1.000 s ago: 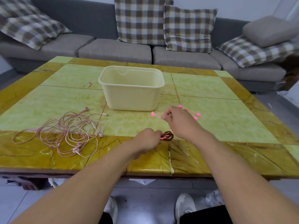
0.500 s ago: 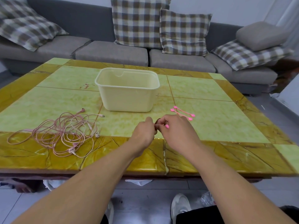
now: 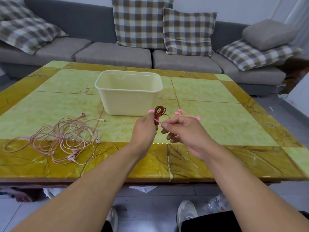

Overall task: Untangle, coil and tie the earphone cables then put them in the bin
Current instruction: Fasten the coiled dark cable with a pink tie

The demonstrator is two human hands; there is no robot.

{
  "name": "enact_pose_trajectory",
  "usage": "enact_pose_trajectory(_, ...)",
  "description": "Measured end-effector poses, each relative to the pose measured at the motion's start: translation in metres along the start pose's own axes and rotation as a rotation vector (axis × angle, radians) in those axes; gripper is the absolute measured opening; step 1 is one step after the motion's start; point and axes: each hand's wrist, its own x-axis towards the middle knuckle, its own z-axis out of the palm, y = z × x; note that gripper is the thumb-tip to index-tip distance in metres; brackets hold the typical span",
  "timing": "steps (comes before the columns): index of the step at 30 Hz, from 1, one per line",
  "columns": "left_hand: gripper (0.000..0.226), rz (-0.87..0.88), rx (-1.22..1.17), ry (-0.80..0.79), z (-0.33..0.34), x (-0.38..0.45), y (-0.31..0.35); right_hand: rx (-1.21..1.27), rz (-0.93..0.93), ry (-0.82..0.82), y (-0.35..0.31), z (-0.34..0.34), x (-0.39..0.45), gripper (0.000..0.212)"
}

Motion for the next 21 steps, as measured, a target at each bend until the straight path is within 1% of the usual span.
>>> enact_pose_trajectory(2, 0.045, 0.009, -0.017, -0.08, -0.001, -0.001, 0.001, 0.129, 0.207, -0.121, 0.001, -0.007, 0.004, 0.003)
enact_pose_trajectory(4, 0.043, 0.029, -0.005, -0.203, -0.004, -0.001, 0.003, 0.183, 0.335, -0.205, 0.005, -0.015, 0.008, 0.007)
enact_pose_trajectory(5, 0.041, 0.034, 0.006, -0.273, -0.007, -0.001, 0.003, 0.201, 0.366, -0.217, 0.007, -0.018, 0.01, 0.008)
enact_pose_trajectory(7, 0.039, 0.029, 0.06, -0.401, -0.012, -0.002, 0.002, 0.226, 0.383, -0.191, 0.01, -0.025, 0.014, 0.012)
enact_pose_trajectory(9, 0.035, 0.014, 0.11, -0.492, -0.018, -0.003, 0.001, 0.224, 0.361, -0.141, 0.012, -0.029, 0.017, 0.016)
enact_pose_trajectory(10, 0.032, 0.004, 0.126, -0.518, -0.02, -0.004, 0.0, 0.213, 0.349, -0.116, 0.012, -0.03, 0.018, 0.015)
enact_pose_trajectory(12, 0.031, 0.003, 0.17, -0.533, -0.024, -0.004, -0.001, 0.167, 0.321, -0.058, 0.013, -0.029, 0.019, 0.01)
enact_pose_trajectory(15, 0.032, 0.058, 0.3, -0.529, -0.026, -0.006, -0.003, 0.096, 0.283, 0.004, 0.014, -0.025, 0.021, 0.009)
enact_pose_trajectory(17, 0.031, 0.088, 0.385, -0.539, -0.026, -0.006, -0.004, 0.079, 0.286, -0.006, 0.013, -0.024, 0.022, 0.008)
enact_pose_trajectory(19, 0.033, 0.103, 0.455, -0.539, -0.027, -0.007, -0.005, 0.053, 0.287, -0.027, 0.011, -0.023, 0.021, 0.014)
enact_pose_trajectory(21, 0.036, 0.101, 0.434, -0.497, -0.027, -0.007, -0.006, 0.032, 0.259, -0.012, 0.01, -0.02, 0.021, 0.017)
